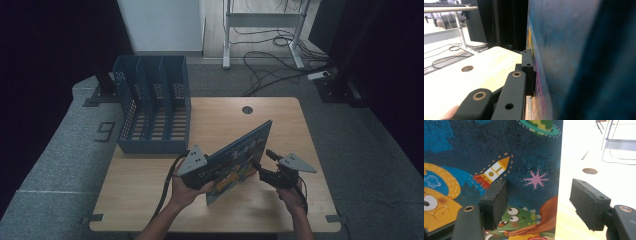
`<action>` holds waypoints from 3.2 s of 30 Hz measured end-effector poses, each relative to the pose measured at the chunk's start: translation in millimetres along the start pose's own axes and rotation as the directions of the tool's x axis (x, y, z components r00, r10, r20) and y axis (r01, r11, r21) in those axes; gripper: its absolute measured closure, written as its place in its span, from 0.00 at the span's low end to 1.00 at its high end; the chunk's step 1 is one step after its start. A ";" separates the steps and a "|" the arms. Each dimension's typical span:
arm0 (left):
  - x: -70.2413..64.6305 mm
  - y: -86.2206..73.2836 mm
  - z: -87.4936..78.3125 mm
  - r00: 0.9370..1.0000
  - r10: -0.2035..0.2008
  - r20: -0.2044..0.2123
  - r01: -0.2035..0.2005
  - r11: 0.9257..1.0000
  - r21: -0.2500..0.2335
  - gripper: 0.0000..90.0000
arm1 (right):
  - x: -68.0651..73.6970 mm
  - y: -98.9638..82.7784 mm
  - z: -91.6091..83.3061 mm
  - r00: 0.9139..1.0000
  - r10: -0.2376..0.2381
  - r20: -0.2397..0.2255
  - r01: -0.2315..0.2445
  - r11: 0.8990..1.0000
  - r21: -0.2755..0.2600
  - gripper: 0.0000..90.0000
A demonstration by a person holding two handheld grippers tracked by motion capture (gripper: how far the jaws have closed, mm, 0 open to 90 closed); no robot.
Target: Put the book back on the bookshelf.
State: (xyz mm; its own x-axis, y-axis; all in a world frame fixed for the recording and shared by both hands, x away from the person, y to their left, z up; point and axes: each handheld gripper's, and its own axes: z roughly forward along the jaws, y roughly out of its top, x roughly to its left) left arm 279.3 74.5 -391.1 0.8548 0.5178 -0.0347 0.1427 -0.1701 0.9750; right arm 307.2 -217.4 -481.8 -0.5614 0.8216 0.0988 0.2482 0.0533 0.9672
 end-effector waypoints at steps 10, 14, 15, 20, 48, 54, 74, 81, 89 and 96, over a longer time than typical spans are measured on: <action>-5.1 -2.6 7.0 1.000 -0.020 0.000 0.020 1.000 -0.020 0.85 | -1.5 0.6 -2.3 1.000 0.001 0.012 -0.001 1.000 -0.011 0.30; -9.2 -3.2 7.9 0.999 0.010 -0.031 -0.010 1.000 -0.028 0.89 | -2.7 0.7 -3.6 1.000 0.003 0.014 -0.003 1.000 -0.010 0.30; -10.3 -3.3 7.9 0.999 0.021 -0.038 -0.022 0.999 -0.028 0.90 | -3.1 0.7 -4.0 1.000 0.004 0.016 -0.004 1.000 -0.011 0.30; -12.9 -4.3 8.6 0.999 0.031 -0.037 -0.033 0.999 -0.040 0.90 | -5.9 1.1 -6.3 1.000 0.009 0.024 -0.009 1.000 -0.020 0.31; -2.9 0.9 -2.0 0.995 -0.095 -0.013 0.093 0.992 -0.090 0.91 | -19.8 3.1 -21.7 0.996 0.051 0.068 -0.047 0.997 -0.059 0.31; -5.5 0.2 -3.6 0.996 -0.086 -0.009 0.085 0.994 -0.067 0.89 | -19.4 2.8 -21.0 0.996 0.051 0.067 -0.047 0.997 -0.056 0.31; -6.6 1.2 -1.9 0.996 -0.077 -0.034 0.074 0.994 -0.082 0.91 | -22.7 3.6 -25.4 0.995 0.061 0.078 -0.056 0.996 -0.067 0.32; 0.6 7.5 -13.0 0.995 -0.088 -0.049 0.083 0.993 -0.088 0.91 | -23.9 3.7 -26.4 0.994 0.064 0.084 -0.058 0.996 -0.070 0.32; 9.6 15.0 -29.4 0.993 -0.097 -0.071 0.090 0.990 -0.105 0.91 | -23.5 2.3 -24.6 0.994 0.066 0.085 -0.061 0.996 -0.065 0.32; 11.9 26.6 -40.4 0.992 -0.083 -0.096 0.072 0.991 -0.112 0.91 | -23.3 2.3 -24.5 0.994 0.068 0.081 -0.063 0.996 -0.063 0.32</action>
State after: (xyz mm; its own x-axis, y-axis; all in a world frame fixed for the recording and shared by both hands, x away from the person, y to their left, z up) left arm 273.1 110.0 -356.8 0.7883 0.6080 -0.0945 0.1472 -0.0371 0.9884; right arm 301.6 -250.3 -476.1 -0.4778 0.8664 0.1450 0.2324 -0.0345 0.9720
